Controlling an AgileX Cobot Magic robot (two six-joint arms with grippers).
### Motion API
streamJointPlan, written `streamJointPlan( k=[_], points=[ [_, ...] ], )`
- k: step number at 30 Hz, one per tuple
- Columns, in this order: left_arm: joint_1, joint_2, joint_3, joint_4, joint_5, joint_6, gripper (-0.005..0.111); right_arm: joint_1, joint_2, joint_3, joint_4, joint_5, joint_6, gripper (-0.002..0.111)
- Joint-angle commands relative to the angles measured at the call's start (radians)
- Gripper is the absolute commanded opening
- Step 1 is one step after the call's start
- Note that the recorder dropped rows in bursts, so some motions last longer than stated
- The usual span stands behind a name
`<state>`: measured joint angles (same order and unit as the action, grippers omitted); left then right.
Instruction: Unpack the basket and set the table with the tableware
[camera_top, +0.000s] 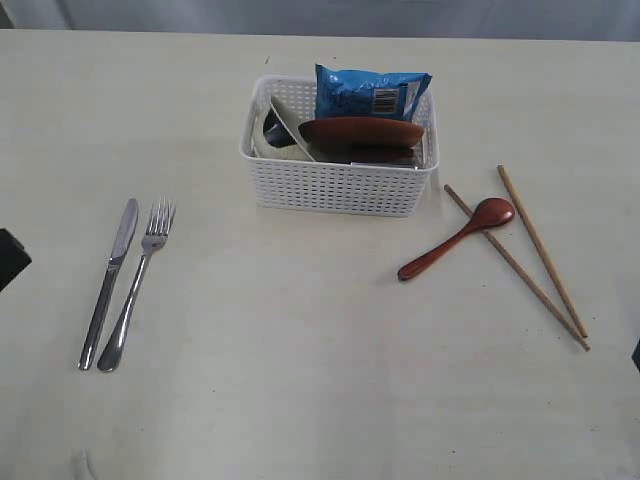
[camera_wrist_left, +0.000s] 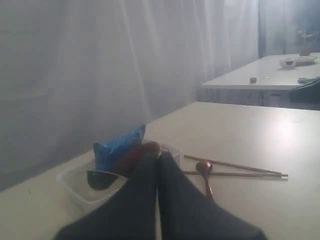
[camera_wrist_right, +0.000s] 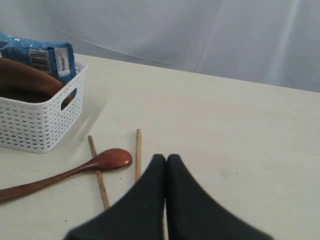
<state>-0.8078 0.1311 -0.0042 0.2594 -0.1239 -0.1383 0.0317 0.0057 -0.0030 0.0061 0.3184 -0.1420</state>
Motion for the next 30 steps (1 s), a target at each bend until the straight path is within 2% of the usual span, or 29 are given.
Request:
streamJointPlan(
  k=[1,3,6,15,19,22,25,28,30],
  points=[
    [-0.004,-0.037,0.004,-0.163,0.076,0.056,0.000,-0.008,-0.006,0.003,-0.006,-0.003,-0.001,-0.001],
    [0.024,-0.089,0.004,-0.168,0.124,0.076,0.000,-0.008,-0.006,0.003,-0.006,-0.003,-0.001,-0.001],
    [0.139,-0.131,0.004,-0.199,0.233,0.071,0.000,-0.008,-0.006,0.003,-0.006,-0.003,-0.001,-0.001],
    [0.499,-0.131,0.004,-0.245,0.386,0.071,0.000,-0.008,-0.006,0.003,-0.006,-0.003,-0.001,-0.001],
    [0.616,-0.131,0.004,-0.245,0.439,0.071,0.000,-0.008,-0.006,0.003,-0.006,-0.003,-0.001,-0.001],
    [0.671,-0.131,0.004,-0.245,0.446,0.066,0.000,-0.008,-0.006,0.003,-0.006,-0.003,-0.001,-0.001],
    [0.671,-0.131,0.004,-0.202,0.446,0.089,0.000,-0.008,-0.006,0.003,-0.006,-0.003,-0.001,-0.001],
    [0.671,-0.131,0.004,-0.093,0.446,0.093,0.000,-0.008,-0.006,0.003,-0.006,-0.003,-0.001,-0.001],
    [0.671,-0.131,0.004,-0.088,0.449,0.091,0.000,-0.008,-0.006,0.003,-0.006,-0.003,-0.001,-0.001]
  ],
)
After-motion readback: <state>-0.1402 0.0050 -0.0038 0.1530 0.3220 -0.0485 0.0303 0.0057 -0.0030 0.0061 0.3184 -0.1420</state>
